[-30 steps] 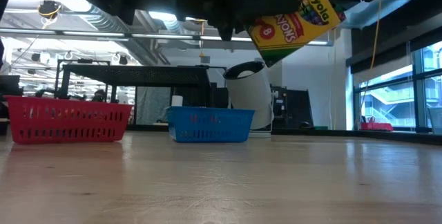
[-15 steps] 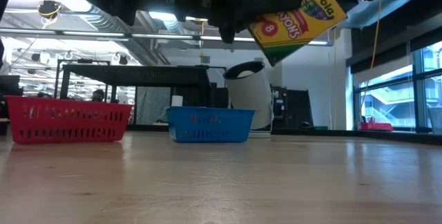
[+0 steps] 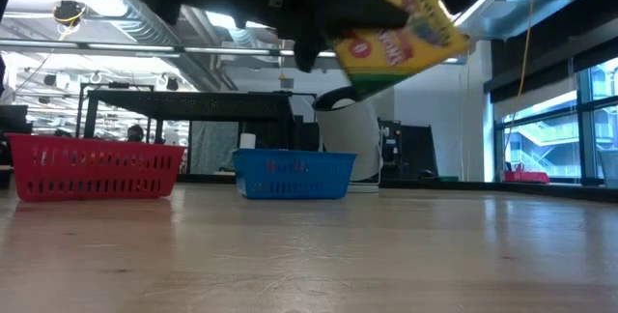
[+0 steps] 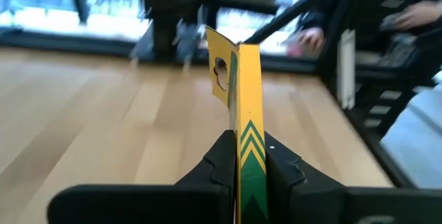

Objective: Pick & Place Office Desk Supplies
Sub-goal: Put the crayon box into the green bin

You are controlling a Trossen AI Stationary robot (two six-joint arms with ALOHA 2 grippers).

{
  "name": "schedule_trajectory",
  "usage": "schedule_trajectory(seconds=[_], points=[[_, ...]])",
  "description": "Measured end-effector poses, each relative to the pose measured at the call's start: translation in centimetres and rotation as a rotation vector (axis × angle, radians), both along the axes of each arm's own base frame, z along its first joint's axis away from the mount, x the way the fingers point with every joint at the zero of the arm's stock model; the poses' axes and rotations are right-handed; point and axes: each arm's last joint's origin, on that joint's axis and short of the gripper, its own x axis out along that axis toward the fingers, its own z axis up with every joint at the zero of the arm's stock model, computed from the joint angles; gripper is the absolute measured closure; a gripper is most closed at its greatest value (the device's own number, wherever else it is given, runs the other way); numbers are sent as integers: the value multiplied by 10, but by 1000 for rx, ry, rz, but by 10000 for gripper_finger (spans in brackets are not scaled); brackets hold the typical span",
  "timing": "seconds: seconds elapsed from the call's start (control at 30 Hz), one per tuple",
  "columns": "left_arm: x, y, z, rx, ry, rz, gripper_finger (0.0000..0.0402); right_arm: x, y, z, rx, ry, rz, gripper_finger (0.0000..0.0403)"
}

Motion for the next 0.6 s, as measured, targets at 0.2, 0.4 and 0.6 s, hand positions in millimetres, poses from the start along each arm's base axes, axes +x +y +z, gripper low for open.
schedule_trajectory(seconds=[0.2, 0.4, 0.6], points=[[-26, -3, 17, 35, 186, 123, 375, -4, 1, 3, -16, 54, 10, 155], [-70, -24, 47, -114, 301, 149, 375, -5, 3, 2, -23, 72, 17, 162], [-122, -55, 73, -390, 379, 123, 375, -5, 3, 1, -24, 75, 17, 165]])
